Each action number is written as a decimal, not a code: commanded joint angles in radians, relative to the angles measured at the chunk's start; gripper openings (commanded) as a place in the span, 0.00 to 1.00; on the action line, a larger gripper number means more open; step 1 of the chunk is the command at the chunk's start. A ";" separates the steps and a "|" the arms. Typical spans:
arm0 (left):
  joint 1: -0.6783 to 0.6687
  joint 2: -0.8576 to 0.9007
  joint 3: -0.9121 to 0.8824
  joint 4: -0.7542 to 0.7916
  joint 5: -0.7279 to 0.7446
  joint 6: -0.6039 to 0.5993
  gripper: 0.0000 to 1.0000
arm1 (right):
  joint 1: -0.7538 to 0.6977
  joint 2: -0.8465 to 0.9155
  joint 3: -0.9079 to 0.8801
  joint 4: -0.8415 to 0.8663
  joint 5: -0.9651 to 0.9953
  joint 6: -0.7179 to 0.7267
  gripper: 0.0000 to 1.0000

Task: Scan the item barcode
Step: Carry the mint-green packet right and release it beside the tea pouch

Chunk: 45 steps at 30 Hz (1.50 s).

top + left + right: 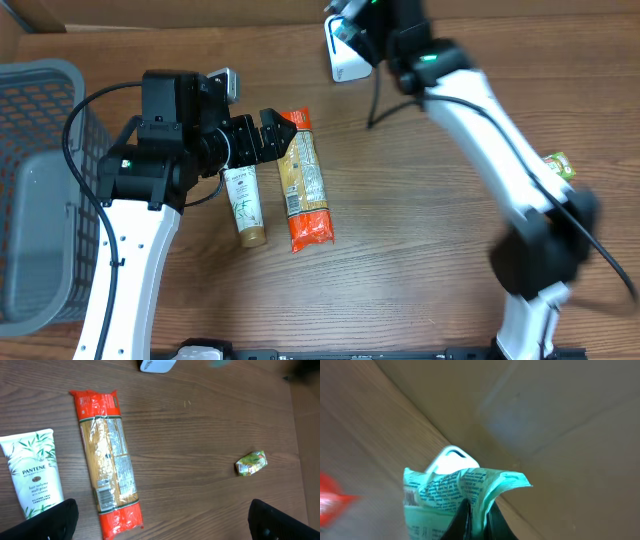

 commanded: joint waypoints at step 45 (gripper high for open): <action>-0.003 0.007 0.019 0.003 0.014 0.019 1.00 | -0.638 -0.160 -0.367 -0.555 -0.976 0.657 1.00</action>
